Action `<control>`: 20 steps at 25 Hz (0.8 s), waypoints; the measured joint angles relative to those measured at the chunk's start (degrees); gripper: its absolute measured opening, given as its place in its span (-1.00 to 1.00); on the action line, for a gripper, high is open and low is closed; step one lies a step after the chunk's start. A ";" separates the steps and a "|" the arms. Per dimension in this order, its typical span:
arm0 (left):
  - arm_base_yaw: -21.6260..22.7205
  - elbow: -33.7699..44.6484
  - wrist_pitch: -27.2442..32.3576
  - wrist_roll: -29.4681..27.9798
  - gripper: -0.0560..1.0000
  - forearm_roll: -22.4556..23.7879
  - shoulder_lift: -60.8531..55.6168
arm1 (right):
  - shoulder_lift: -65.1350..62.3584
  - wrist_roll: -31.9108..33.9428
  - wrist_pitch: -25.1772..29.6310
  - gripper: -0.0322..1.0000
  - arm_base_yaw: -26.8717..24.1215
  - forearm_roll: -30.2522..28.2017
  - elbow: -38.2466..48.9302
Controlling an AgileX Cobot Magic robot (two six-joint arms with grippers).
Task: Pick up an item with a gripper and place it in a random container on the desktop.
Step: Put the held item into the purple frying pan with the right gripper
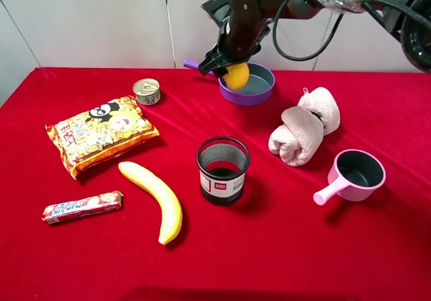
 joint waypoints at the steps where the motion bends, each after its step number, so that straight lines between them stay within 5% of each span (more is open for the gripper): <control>1: 0.00 0.00 0.00 0.00 0.95 0.00 0.00 | 0.00 -1.15 -1.07 -0.03 -0.44 -0.43 0.00; 10: 0.00 0.00 0.00 0.00 0.95 0.00 0.00 | 0.00 -10.24 -8.58 -0.03 -3.96 -2.97 0.00; 20: 0.00 0.00 0.00 0.00 0.95 0.00 0.00 | 2.72 -11.54 -15.18 -0.03 -6.19 -3.87 0.00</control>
